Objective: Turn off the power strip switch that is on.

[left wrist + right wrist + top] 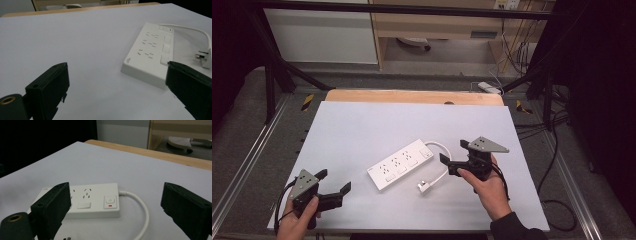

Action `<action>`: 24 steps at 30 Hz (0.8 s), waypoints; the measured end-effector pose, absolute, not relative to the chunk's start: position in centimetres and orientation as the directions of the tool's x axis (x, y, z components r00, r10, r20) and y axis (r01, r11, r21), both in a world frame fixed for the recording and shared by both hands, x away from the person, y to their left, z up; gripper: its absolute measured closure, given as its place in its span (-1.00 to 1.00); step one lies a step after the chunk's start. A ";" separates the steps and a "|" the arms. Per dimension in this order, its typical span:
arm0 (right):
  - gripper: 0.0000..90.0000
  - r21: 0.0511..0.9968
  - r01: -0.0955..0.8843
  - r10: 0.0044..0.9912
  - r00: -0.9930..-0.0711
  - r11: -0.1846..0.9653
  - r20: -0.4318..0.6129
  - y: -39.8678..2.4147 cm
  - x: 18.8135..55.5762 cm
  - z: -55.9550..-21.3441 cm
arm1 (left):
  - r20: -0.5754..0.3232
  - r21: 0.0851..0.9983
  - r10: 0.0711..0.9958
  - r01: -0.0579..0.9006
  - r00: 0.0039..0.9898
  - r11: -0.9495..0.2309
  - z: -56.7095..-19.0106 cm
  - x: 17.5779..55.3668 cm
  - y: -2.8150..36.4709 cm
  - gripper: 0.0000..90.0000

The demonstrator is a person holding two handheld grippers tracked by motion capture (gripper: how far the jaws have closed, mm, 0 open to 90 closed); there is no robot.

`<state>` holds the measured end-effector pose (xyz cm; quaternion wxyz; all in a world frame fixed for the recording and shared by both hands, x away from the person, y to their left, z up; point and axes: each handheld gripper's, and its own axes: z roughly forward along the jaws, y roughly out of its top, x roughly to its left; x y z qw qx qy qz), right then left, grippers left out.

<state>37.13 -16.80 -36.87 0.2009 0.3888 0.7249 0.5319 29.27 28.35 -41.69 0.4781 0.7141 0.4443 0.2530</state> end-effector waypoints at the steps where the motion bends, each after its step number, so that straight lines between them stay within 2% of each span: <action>1: -0.69 0.929 0.345 0.777 -0.619 0.133 0.119 -16.6 37.1 -36.8 | -0.064 0.908 0.876 0.392 0.478 -0.148 -41.7 29.3 28.3 -0.89; 2: -0.69 0.929 0.345 0.777 -0.619 0.133 0.119 -16.6 37.1 -36.8 | -0.064 0.908 0.875 0.392 0.480 -0.148 -41.7 29.3 28.3 -0.89; 3: -0.57 0.934 0.329 0.772 -0.627 0.136 0.108 -16.3 37.1 -36.6 | -0.064 0.908 0.875 0.391 0.480 -0.148 -41.7 29.2 28.3 -0.89; 5: -0.43 0.938 0.317 0.766 -0.636 0.142 0.098 -15.9 37.1 -36.4 | -0.064 0.908 0.875 0.391 0.480 -0.148 -41.7 29.2 28.3 -0.89; 6: -0.43 0.938 0.317 0.766 -0.636 0.142 0.098 -15.9 37.1 -36.4 | -0.064 0.908 0.876 0.392 0.479 -0.148 -41.7 29.2 28.3 -0.89; 7: -0.33 0.940 0.305 0.765 -0.639 0.150 0.085 -15.5 37.0 -36.3 | -0.063 0.908 0.876 0.392 0.478 -0.149 -41.7 29.3 28.3 -0.89; 11: -0.16 0.945 0.284 0.768 -0.637 0.163 0.058 -14.8 37.0 -36.4 | -0.063 0.907 0.876 0.393 0.478 -0.149 -41.7 29.3 28.3 -0.89; 24: 0.42 0.949 0.267 0.726 -0.685 0.166 0.065 -12.4 36.7 -36.6 | -0.062 0.907 0.875 0.393 0.480 -0.151 -41.7 29.3 28.4 -0.89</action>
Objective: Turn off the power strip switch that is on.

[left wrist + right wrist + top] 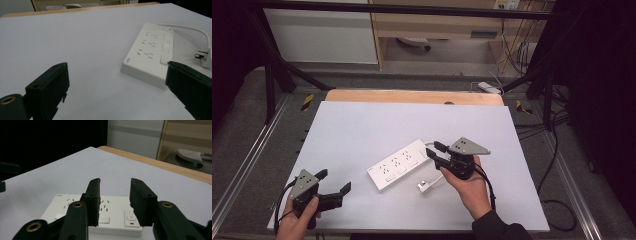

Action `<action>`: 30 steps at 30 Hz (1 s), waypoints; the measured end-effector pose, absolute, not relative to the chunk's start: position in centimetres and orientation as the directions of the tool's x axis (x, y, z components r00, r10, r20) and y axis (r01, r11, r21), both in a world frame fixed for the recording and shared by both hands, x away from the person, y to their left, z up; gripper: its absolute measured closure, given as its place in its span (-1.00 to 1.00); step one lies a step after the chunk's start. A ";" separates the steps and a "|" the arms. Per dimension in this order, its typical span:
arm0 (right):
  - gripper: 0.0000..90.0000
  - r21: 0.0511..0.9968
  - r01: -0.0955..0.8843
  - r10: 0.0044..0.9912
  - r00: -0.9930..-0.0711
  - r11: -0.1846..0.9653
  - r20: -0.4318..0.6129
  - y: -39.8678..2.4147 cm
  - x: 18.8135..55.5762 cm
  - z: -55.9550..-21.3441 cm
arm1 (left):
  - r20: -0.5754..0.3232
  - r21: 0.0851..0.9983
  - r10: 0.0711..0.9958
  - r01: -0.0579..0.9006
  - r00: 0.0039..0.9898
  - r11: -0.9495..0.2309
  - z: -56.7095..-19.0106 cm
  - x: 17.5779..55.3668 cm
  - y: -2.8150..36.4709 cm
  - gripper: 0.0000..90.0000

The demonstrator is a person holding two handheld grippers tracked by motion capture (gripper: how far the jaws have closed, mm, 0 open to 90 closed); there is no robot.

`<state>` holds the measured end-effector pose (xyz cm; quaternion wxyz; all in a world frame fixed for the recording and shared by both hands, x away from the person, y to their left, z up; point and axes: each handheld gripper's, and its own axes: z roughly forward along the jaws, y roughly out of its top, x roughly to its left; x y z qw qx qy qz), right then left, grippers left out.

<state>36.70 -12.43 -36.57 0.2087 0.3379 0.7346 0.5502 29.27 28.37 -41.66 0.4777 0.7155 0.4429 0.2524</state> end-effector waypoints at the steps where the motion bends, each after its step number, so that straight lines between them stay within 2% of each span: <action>1: 0.47 0.949 0.265 0.721 -0.690 0.169 0.064 -12.3 36.7 -36.6 | -0.063 0.907 0.876 0.393 0.479 -0.150 -41.7 29.3 28.4 -0.89; 10: 0.88 0.948 0.276 0.692 -0.716 0.160 0.091 -11.3 36.5 -36.8 | -0.062 0.907 0.875 0.392 0.479 -0.150 -41.6 29.3 28.4 -0.89; 13: 0.96 0.949 0.274 0.689 -0.719 0.157 0.093 -11.1 36.5 -36.8 | -0.062 0.908 0.875 0.392 0.479 -0.150 -41.6 29.3 28.4 -0.89; 30: 1.00 0.938 0.286 0.661 -0.744 0.193 0.091 -8.6 36.5 -37.4 | -0.074 0.909 0.883 0.395 0.464 -0.131 -41.6 29.3 28.7 -0.89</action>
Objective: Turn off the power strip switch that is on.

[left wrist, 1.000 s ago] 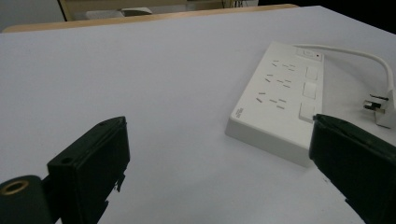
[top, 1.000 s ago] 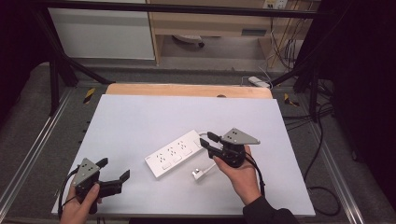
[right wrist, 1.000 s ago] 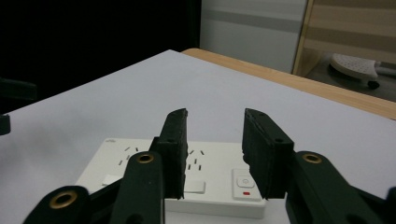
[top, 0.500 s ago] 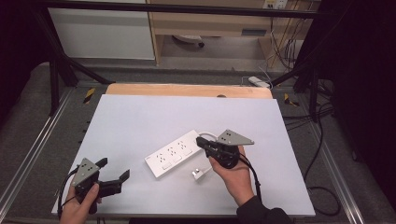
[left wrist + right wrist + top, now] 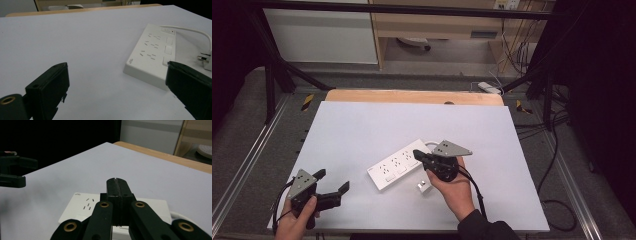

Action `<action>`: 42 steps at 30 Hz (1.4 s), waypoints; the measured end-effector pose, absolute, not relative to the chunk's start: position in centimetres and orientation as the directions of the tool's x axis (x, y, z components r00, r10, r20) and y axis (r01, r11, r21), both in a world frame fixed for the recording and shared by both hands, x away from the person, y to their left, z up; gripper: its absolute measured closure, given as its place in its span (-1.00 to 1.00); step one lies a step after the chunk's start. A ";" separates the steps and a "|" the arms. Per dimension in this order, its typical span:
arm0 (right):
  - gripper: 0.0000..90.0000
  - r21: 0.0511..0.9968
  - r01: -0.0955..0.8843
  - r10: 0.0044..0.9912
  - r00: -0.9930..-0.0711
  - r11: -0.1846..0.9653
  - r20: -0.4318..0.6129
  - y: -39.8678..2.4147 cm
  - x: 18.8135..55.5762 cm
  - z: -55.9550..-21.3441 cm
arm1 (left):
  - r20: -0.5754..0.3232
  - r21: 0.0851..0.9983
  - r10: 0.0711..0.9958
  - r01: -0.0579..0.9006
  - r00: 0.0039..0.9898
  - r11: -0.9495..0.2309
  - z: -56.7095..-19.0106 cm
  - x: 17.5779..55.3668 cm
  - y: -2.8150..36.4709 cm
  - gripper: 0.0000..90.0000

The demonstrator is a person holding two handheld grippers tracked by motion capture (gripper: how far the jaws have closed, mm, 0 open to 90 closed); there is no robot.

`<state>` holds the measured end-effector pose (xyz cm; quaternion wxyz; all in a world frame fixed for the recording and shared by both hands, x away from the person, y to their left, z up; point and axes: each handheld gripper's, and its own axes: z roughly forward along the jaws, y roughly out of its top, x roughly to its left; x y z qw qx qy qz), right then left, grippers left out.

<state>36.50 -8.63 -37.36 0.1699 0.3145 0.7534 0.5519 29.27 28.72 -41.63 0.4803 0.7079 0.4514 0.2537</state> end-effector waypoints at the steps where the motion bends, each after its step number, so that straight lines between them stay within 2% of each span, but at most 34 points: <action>1: 1.00 0.937 0.288 0.657 -0.748 0.196 0.092 -8.4 36.4 -37.4 | -0.076 0.909 0.885 0.396 0.460 -0.128 -41.6 29.3 28.8 -0.89; 21: 1.00 0.914 0.332 0.626 -0.771 0.233 0.120 -5.9 35.9 -38.6 | -0.074 0.908 0.887 0.399 0.455 -0.129 -41.6 29.3 28.9 -0.89; 42: 1.00 0.891 0.370 0.608 -0.781 0.264 0.144 -5.1 36.1 -39.6 | -0.070 0.908 0.888 0.398 0.455 -0.132 -41.7 29.3 28.9 -0.89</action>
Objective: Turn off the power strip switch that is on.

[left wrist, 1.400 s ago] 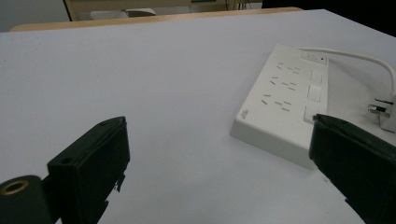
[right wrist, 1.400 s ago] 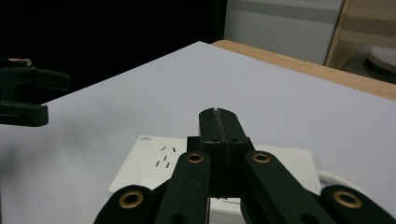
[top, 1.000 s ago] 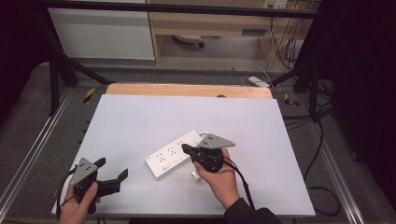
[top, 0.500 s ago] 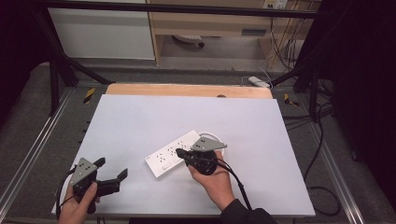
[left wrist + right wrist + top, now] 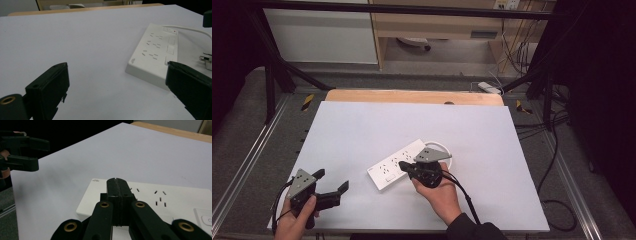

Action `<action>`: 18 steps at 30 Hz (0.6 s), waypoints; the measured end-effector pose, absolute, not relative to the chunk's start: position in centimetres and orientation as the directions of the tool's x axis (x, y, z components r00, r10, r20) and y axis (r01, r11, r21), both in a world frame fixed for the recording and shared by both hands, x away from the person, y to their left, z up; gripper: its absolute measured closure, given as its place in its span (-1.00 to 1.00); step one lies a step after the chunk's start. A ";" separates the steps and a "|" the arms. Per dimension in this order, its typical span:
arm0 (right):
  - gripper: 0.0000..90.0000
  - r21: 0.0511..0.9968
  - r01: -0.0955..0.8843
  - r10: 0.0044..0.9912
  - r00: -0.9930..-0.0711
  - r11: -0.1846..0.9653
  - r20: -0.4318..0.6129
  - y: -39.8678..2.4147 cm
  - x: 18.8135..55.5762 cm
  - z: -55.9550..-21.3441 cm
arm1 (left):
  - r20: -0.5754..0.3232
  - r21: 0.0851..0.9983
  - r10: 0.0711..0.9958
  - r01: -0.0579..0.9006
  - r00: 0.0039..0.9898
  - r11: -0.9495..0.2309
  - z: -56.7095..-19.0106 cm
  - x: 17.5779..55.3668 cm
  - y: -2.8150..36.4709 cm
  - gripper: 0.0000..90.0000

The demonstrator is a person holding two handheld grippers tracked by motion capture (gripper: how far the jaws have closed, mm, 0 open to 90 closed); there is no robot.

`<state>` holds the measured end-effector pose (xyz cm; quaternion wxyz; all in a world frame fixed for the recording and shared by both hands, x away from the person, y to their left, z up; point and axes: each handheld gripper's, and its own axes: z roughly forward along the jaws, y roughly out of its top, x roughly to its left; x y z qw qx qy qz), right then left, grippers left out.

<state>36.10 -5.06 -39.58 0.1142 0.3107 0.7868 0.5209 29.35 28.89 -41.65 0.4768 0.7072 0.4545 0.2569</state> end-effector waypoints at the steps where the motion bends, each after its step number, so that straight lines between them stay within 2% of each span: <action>1: 1.00 0.888 0.376 0.608 -0.780 0.265 0.149 -4.9 36.1 -39.8 | -0.070 0.908 0.888 0.398 0.455 -0.132 -41.6 29.3 28.9 -0.89; 18: 1.00 0.871 0.395 0.596 -0.787 0.291 0.158 -3.1 36.0 -41.6 | -0.065 0.906 0.887 0.400 0.458 -0.140 -41.7 29.4 28.9 -0.89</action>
